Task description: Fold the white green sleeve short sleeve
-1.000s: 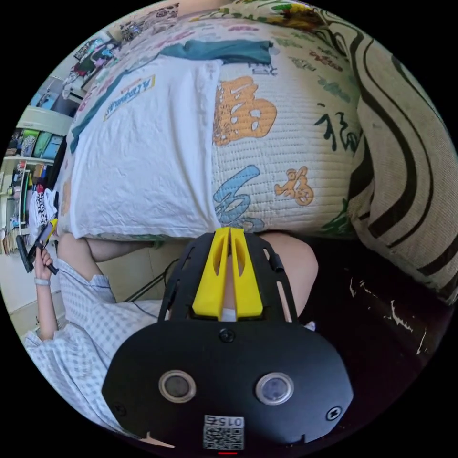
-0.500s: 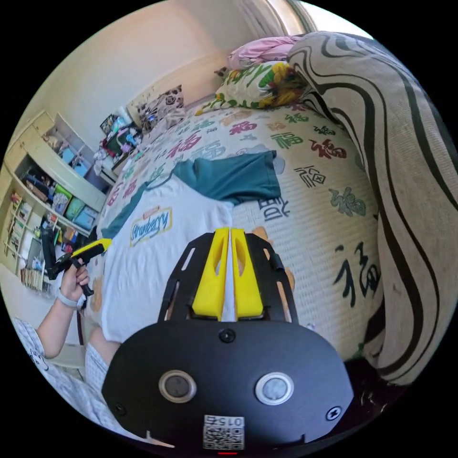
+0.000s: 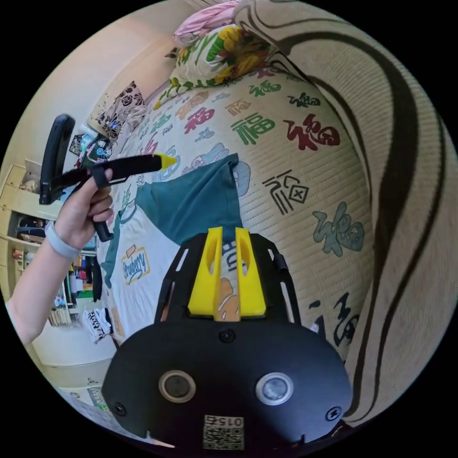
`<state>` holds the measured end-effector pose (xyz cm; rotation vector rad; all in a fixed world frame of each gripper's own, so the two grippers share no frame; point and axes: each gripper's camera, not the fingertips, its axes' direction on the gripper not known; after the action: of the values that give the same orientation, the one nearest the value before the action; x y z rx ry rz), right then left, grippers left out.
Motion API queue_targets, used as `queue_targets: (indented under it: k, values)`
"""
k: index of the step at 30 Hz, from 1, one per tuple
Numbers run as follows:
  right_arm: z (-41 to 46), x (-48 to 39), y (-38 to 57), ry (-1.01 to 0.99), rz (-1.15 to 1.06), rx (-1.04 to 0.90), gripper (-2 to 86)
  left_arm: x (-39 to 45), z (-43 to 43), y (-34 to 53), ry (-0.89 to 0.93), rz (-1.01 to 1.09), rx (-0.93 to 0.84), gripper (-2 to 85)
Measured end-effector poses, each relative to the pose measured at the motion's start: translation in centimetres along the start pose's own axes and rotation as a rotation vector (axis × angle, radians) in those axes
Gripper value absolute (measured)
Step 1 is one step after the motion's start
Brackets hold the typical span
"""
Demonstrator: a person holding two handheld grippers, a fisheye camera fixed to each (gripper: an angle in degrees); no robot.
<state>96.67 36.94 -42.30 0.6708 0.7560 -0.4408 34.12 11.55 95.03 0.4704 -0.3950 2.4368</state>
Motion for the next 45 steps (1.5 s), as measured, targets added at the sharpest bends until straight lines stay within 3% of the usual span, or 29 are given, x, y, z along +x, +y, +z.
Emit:
queue_targets:
  k: [9, 13, 18, 22, 26, 32, 36, 39, 45]
  values:
    - [3.9, -0.3, -6.1, 0.029, -0.059, -0.173, 6.4, 0.6, 10.6, -10.7, -0.139, 0.128, -0.260, 7.5]
    - [3.7, -0.9, -7.1, 0.005, -0.120, -0.188, 2.5, 0.2, 10.7, -12.2, -0.122, 0.231, -0.259, 2.9]
    - [2.7, -1.7, -8.4, -0.054, -0.145, -0.189, -0.6, -3.8, 5.9, -12.3, -0.013, 0.132, -0.103, 0.7]
    - [0.2, -5.4, -8.9, -0.112, -0.301, -0.120, -0.8, -8.8, -1.4, -7.8, 0.059, 0.036, 0.085, 0.3]
    - [0.5, -11.6, -8.3, -0.157, -0.525, -0.170, -0.8, -13.1, -5.8, -0.3, 0.025, -0.077, 0.084, 0.1]
    - [7.0, -18.7, -4.9, -0.148, -0.682, -0.347, -0.9, -17.6, -6.2, 10.2, 0.073, -0.289, 0.093, -0.3]
    - [11.5, -20.6, -3.0, -0.090, -0.712, -0.466, -0.8, -18.9, -4.7, 13.9, 0.112, -0.329, 0.026, -0.3]
    - [13.5, -21.4, -2.4, -0.022, -0.692, -0.552, -0.6, -19.7, -5.5, 15.7, 0.042, -0.373, 0.001, -0.4]
    - [11.9, -21.2, -5.7, 0.063, -0.589, -0.332, 2.4, -21.3, -11.5, 14.0, 0.028, -0.394, 0.245, 2.7]
